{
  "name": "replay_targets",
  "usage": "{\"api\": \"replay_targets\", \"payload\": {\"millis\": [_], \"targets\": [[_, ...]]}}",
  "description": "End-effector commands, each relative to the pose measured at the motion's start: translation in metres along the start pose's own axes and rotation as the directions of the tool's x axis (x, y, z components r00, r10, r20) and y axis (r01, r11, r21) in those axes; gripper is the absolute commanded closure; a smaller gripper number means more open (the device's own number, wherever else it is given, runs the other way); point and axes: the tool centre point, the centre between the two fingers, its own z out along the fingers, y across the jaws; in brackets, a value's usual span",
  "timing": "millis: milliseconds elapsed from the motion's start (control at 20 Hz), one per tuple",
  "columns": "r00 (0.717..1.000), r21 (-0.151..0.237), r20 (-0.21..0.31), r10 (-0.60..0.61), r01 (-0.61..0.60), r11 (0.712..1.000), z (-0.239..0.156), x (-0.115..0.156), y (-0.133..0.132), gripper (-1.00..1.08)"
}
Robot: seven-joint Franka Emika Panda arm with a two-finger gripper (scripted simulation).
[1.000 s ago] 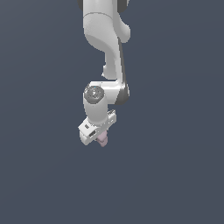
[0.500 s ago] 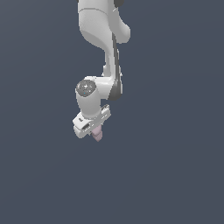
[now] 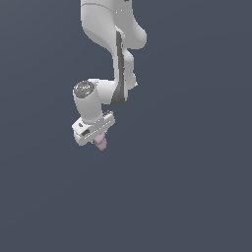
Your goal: Pick up the object and move it to a goal position.
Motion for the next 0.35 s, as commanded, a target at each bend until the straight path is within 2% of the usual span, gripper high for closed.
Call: {"api": "replay_targets", "payload": {"millis": [0,300], "targets": [[1.0,0.0,0.0,-0.001,0.001,1.0,-0.0007,-0.009,0.0004,1.08],[1.0,0.0,0.0,-0.001,0.001,1.0,-0.001,-0.0132,0.0018,1.08]]}}
